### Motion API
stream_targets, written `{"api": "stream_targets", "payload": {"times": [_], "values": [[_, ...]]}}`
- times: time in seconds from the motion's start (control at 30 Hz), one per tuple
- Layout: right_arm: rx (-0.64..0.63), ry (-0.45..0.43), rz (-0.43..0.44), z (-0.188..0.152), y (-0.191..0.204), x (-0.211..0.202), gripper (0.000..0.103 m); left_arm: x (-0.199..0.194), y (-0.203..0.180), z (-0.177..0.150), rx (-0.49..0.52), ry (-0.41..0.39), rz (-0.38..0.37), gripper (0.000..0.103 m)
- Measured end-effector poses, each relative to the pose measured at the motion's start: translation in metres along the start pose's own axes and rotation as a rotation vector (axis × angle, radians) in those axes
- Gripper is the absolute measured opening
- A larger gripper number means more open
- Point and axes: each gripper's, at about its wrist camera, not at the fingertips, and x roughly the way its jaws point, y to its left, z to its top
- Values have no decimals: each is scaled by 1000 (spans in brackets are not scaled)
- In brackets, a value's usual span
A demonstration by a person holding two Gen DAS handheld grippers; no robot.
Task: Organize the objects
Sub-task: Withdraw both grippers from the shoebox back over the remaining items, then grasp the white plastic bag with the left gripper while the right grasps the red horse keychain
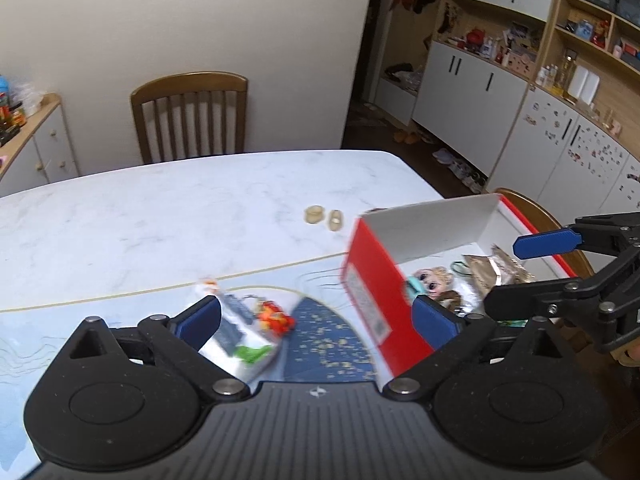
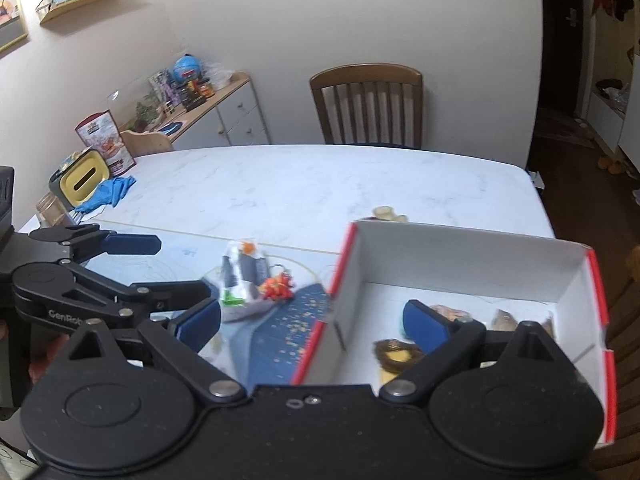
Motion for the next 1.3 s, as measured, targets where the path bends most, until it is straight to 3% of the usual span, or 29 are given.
{"api": "stream_targets", "payload": {"times": [0.4,0.67,0.9,1.3], "values": [[-44,46,5,20,56,45,97,3,75,-27,-30,1,48,102],[-46,93,-18,25,71,77,96,17,109,-57,-8,33,70,102],[-70,136,-58,27,78,105,92,38,114,-69,-21,47,72,102],[11,186,-106,57,69,163,83,79,95,-46,-93,53,89,102]]}}
